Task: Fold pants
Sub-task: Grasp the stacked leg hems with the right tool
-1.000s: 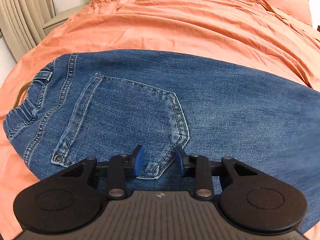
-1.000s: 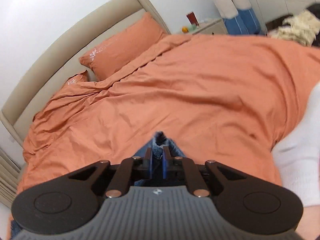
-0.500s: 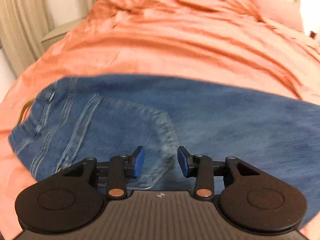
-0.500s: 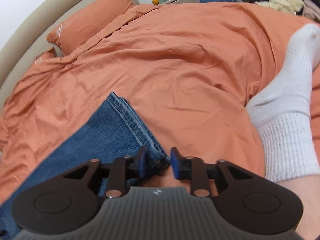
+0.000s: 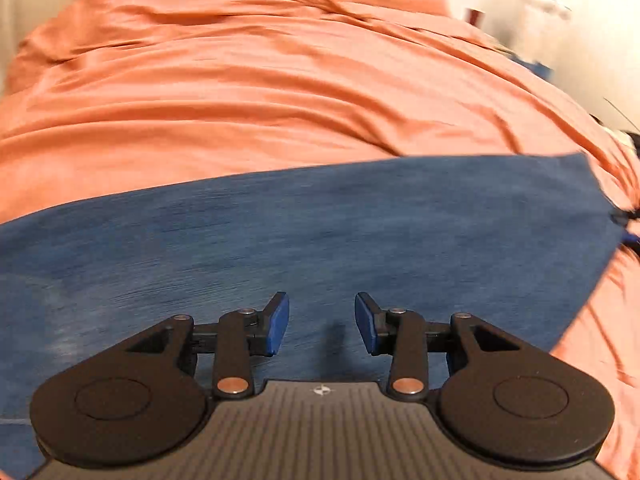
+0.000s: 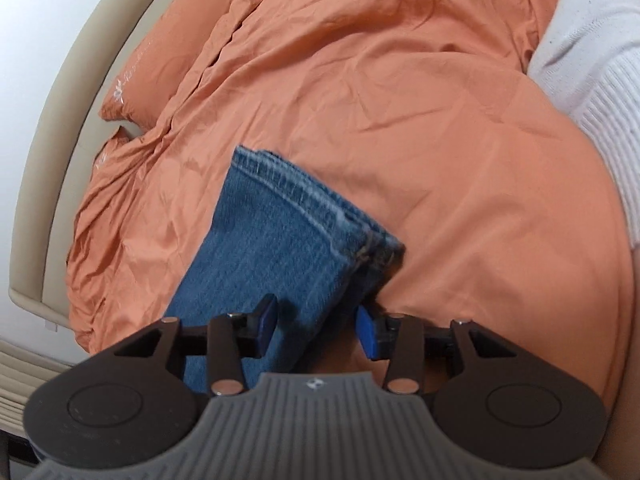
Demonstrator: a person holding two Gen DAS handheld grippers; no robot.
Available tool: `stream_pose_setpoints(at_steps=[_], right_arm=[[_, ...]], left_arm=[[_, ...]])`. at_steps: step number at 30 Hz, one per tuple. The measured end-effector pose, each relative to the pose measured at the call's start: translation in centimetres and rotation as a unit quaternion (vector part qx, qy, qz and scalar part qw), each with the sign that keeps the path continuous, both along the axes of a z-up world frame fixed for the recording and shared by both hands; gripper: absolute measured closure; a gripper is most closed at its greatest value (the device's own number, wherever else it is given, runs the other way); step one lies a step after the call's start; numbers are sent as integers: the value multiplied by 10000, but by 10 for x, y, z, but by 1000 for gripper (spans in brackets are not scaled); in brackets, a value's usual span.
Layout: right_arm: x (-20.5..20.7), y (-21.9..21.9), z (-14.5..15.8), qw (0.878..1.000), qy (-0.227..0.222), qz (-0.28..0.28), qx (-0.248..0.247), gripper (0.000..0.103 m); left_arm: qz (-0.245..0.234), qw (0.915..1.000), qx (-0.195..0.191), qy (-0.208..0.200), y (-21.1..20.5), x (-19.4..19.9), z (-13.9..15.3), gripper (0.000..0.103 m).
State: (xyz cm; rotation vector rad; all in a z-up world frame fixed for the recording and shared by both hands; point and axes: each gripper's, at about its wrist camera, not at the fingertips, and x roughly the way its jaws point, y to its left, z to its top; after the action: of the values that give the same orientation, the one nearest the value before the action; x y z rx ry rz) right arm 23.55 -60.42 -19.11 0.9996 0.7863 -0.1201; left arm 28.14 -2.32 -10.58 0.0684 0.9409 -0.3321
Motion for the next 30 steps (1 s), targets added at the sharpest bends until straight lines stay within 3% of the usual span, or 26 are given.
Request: stream_pose_setpoints(at_steps=[1, 3, 6, 11, 18, 22, 29, 30], right_arm=[[1, -3, -2, 10000, -62, -49, 57, 66], [1, -10, -6, 9997, -131, -167, 129, 86], [1, -15, -6, 9996, -209, -172, 77, 95], [6, -7, 5, 9984, -304, 44, -467, 97], [12, -7, 2, 9971, -312, 211, -659, 97], [16, -6, 2, 9957, -352, 317, -799, 97], [15, -9, 0, 9955, -430, 297, -785, 98], [15, -8, 0, 9953, -448, 299, -811, 98]], left_arm=[[-114, 9999, 3, -2, -11, 3, -3, 58], [-281, 9996, 21, -26, -36, 13, -10, 57], [-478, 9987, 137, -67, -71, 29, -22, 57], [-667, 9966, 400, -278, -126, 58, -39, 58], [-817, 9915, 891, -485, -177, 103, -53, 58], [-946, 9870, 1152, -606, -193, 118, -59, 58], [-923, 9869, 1214, -534, -197, 125, -57, 60], [-888, 9876, 1173, -549, -197, 122, -52, 64]])
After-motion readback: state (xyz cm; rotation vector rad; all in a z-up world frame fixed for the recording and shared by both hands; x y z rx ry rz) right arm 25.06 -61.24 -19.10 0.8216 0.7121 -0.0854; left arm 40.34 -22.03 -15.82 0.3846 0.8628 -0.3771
